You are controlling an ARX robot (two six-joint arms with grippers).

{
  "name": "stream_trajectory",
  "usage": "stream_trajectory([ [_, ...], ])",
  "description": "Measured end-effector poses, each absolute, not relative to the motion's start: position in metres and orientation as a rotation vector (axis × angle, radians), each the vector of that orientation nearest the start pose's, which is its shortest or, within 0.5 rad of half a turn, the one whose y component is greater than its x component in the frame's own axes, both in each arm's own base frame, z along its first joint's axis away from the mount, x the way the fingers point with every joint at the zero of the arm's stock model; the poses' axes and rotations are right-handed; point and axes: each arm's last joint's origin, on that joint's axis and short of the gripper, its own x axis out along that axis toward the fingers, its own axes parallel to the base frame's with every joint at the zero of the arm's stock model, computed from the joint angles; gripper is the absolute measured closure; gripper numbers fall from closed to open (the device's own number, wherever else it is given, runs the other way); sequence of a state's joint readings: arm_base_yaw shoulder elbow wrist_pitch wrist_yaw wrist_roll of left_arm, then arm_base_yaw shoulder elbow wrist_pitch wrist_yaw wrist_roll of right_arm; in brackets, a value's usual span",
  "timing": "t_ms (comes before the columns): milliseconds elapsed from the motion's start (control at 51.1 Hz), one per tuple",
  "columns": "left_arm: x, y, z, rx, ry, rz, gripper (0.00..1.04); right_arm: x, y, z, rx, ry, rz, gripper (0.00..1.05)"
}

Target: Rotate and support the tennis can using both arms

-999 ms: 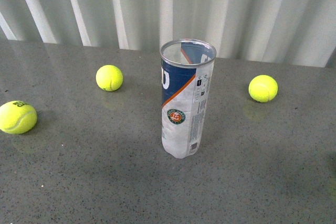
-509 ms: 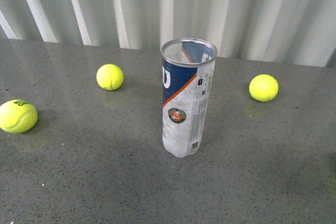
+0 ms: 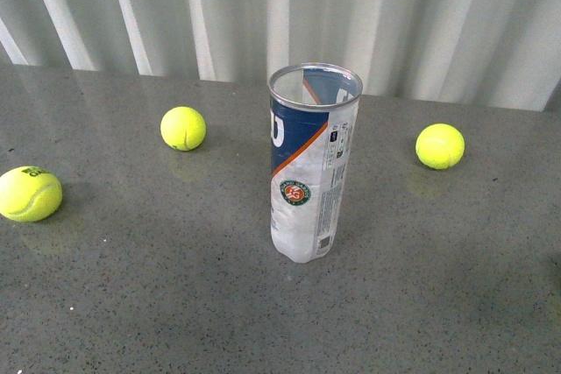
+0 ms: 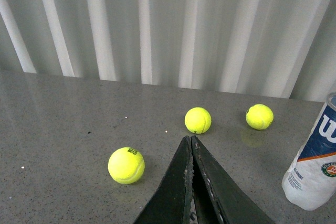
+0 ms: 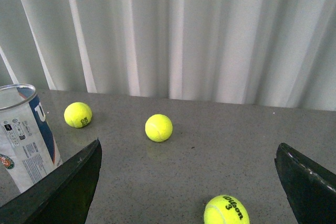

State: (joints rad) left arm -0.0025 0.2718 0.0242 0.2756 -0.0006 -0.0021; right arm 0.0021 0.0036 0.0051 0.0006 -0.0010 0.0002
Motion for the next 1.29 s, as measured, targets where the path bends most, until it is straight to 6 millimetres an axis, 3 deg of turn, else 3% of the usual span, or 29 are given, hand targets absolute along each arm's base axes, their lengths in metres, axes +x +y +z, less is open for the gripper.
stream_trajectory([
  [666, 0.096, 0.0, 0.172, -0.003, -0.022, -0.002, 1.01, 0.098, 0.0, 0.165, 0.0, -0.002, 0.003, 0.07],
  [1293, 0.096, 0.0, 0.172, -0.002, -0.022, -0.002, 0.05, 0.098, 0.0, 0.165, 0.0, -0.002, 0.003, 0.07],
])
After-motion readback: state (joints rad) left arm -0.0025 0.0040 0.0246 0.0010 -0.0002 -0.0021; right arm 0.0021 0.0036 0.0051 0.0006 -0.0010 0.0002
